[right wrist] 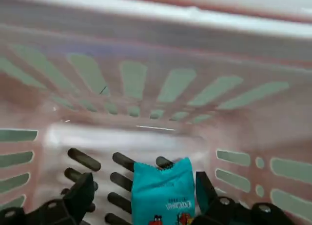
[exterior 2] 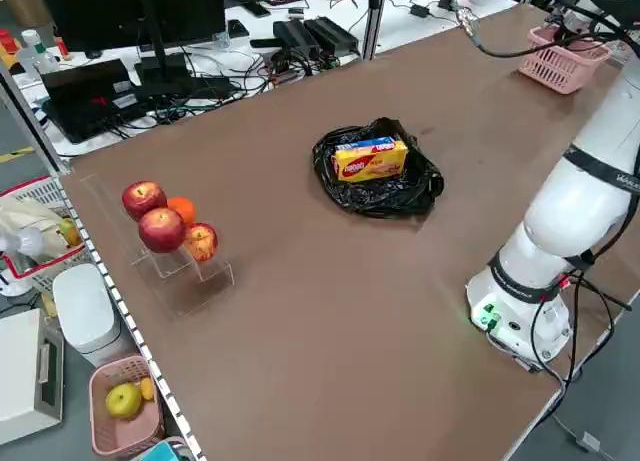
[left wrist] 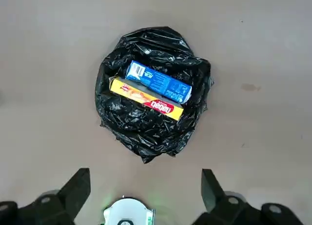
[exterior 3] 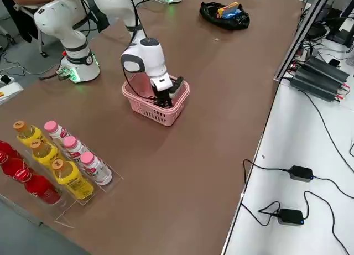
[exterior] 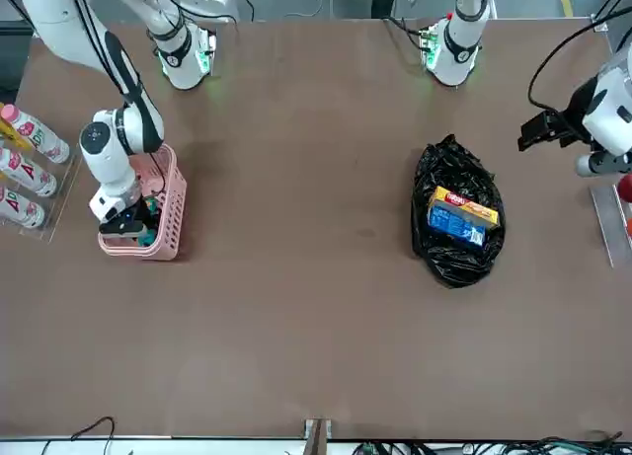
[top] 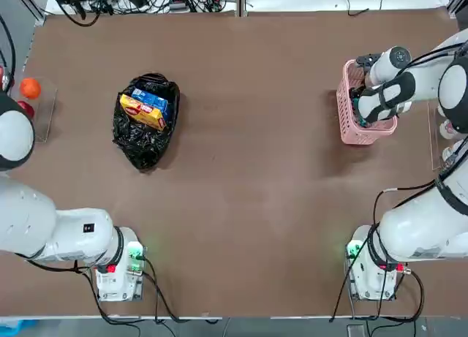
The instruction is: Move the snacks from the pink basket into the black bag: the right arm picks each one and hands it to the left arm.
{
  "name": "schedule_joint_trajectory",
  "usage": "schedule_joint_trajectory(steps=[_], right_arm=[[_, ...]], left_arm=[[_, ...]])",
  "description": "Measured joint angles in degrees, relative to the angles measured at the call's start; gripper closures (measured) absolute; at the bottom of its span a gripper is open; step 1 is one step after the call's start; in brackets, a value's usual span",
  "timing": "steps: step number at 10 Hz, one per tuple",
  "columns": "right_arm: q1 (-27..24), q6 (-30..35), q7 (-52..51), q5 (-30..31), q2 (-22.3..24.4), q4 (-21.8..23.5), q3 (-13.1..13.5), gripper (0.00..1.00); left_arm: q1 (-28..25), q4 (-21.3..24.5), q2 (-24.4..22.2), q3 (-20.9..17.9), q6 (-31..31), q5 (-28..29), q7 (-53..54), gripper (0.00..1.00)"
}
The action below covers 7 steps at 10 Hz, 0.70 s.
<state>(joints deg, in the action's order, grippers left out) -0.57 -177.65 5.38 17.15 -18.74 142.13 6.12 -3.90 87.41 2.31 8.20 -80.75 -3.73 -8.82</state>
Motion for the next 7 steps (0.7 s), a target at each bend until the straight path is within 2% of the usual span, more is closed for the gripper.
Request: schedule_joint_trajectory(steps=[4,6,7], right_arm=[[0.02,-2.95,-0.02,0.25,-0.73,1.22,0.36,0.12],[0.02,-2.96,-0.02,0.53,-0.73,1.23,0.46,0.17],[0.02,-2.96,-0.02,0.63,-0.73,1.24,0.52,0.23]], left_arm=[[0.58,0.01,0.79,0.49,0.01,-0.01,-0.09,0.00],[0.75,0.00,0.86,0.51,0.01,-0.01,-0.10,0.00],[0.70,0.00,0.86,0.50,0.01,-0.01,-0.10,0.00]])
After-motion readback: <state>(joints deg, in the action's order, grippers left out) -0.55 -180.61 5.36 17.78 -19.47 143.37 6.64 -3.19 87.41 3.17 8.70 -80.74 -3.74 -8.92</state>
